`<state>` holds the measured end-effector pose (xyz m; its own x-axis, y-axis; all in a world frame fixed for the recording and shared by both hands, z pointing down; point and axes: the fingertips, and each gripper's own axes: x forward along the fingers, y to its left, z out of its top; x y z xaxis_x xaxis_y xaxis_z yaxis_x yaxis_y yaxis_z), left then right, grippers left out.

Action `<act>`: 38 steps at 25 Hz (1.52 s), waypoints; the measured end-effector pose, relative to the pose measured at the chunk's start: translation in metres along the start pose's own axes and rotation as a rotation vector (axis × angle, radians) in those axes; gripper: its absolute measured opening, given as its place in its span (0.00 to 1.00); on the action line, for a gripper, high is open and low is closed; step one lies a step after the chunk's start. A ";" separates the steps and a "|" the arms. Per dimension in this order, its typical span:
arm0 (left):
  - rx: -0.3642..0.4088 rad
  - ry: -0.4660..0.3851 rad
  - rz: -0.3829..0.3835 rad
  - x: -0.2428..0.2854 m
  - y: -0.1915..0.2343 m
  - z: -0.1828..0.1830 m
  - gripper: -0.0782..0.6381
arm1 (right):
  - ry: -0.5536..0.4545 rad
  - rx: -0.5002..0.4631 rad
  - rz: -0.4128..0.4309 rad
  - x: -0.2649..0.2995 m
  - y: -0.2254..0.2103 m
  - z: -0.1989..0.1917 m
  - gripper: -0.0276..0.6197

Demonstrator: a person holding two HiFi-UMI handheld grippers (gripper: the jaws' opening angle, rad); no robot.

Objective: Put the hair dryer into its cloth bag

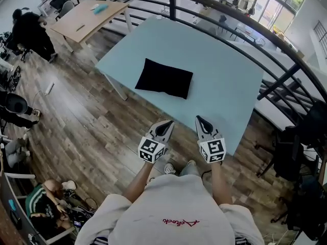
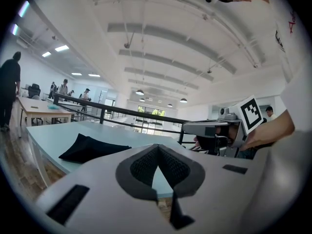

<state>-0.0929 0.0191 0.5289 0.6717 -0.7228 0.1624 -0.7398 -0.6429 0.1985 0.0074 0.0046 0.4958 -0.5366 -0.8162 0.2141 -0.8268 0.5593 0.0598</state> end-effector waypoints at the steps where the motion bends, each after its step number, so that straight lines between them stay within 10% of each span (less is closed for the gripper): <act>1: 0.001 -0.006 0.000 -0.004 -0.005 0.001 0.12 | -0.003 0.008 0.002 -0.007 0.004 0.000 0.07; 26: 0.034 0.006 -0.037 -0.069 -0.215 -0.034 0.12 | -0.017 0.053 0.051 -0.205 0.050 -0.040 0.07; 38: 0.061 -0.020 -0.034 -0.088 -0.246 -0.029 0.12 | -0.049 0.014 0.057 -0.238 0.062 -0.031 0.06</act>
<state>0.0314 0.2480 0.4934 0.6957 -0.7051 0.1375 -0.7183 -0.6807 0.1441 0.0890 0.2386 0.4792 -0.5902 -0.7895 0.1685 -0.7968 0.6032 0.0349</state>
